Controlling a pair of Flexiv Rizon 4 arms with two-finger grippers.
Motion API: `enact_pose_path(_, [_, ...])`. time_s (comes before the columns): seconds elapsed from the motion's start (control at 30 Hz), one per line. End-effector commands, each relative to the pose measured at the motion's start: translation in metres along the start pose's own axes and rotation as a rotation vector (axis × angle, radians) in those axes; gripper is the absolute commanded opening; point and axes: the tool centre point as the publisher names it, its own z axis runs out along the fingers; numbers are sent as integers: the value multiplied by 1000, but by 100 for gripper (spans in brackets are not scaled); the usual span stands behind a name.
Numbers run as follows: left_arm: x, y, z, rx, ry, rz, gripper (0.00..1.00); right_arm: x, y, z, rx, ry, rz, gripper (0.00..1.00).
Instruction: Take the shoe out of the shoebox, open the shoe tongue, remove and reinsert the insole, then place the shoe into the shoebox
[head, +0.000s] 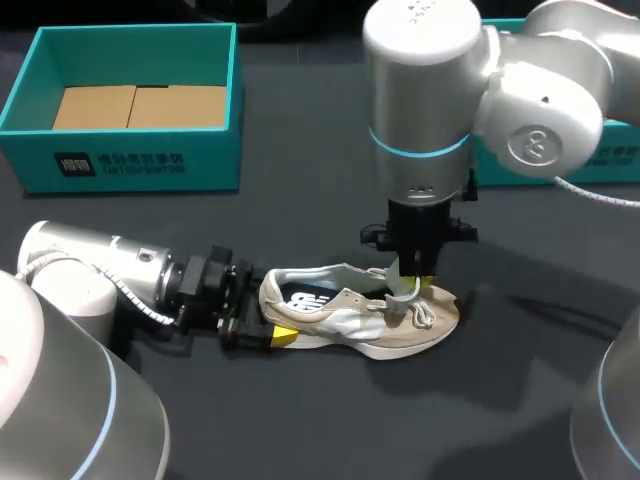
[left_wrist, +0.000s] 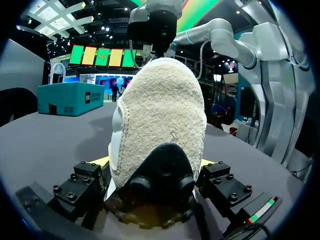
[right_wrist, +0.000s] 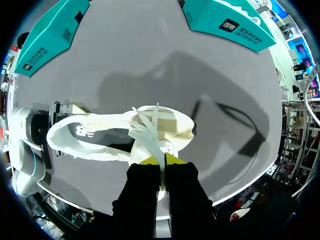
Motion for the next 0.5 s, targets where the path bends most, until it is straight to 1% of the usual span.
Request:
enact_pose_path(0.03, [0,3,-1,1,-2,0,0,-11,-2,1,-2,168,-1,0])
enact_pose_path(0.17, [0,3,-1,1,-2,0,0,-12,-1,2,-4,173,-6,0])
enact_pose_path(0.23, [0,3,-1,1,-2,0,0,-13,0,5,-11,196,-50,0])
enact_pose_path(0.37, [0,3,-1,1,-2,0,0,-20,1,13,-18,267,-123,0])
enact_pose_path(0.5, [0,3,-1,1,-2,0,0,-24,3,27,-28,278,-168,0])
